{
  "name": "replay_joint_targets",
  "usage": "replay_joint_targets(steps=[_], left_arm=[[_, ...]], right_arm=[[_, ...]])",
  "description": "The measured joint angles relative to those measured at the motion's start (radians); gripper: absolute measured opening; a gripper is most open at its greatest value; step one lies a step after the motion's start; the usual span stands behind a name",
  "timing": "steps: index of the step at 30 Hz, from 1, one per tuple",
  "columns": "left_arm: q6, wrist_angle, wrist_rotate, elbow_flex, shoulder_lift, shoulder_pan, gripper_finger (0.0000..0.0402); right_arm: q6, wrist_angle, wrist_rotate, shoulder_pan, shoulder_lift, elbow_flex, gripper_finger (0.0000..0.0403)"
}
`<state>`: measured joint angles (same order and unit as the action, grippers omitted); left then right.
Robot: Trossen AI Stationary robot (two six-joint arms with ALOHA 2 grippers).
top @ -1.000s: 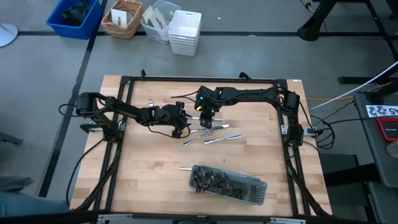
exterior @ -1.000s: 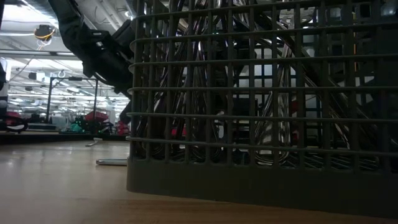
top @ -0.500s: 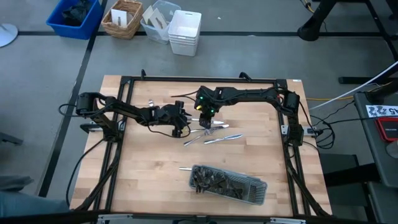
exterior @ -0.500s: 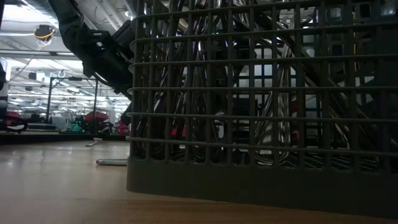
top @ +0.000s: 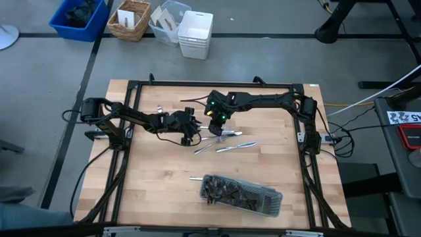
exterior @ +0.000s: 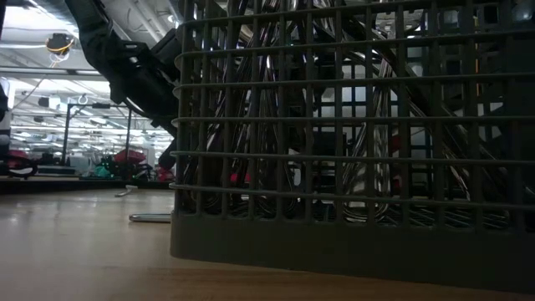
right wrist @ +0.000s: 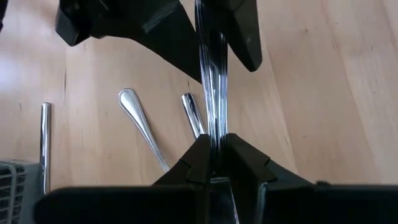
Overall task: Sort silverware
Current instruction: Put the knife into the gray silverware rack
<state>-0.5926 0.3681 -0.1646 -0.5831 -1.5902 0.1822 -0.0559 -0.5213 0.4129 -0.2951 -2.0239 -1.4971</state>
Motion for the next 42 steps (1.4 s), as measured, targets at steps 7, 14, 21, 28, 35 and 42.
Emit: replay_joint_targets(steps=[7,14,21,28,35,42], left_arm=[[-0.008,0.001,0.0,0.0,0.0,0.0,0.0095],[-0.007,-0.001,0.001,0.0,0.0,0.0,0.0017],[0.017,0.007,0.001,0.0,0.0,0.0,0.0013],[0.044,0.006,0.001,0.0,0.0,0.0,0.0013],[0.066,0.004,0.0,0.0,0.0,0.0,0.0013],[0.138,-0.023,0.0,0.0,0.0,0.0,0.0013]], right_arm=[[0.0,0.0,0.0,0.0,0.0,0.0,0.0043],[0.001,0.001,0.002,0.0,0.001,0.0,0.0042],[0.008,0.001,0.001,0.0,0.002,0.0,0.0042],[0.008,0.002,-0.002,0.0,0.002,0.0,0.0053],[0.009,0.001,-0.001,0.001,0.002,0.0,0.0105],[0.022,-0.117,-0.015,-0.005,0.002,-0.078,0.0133]])
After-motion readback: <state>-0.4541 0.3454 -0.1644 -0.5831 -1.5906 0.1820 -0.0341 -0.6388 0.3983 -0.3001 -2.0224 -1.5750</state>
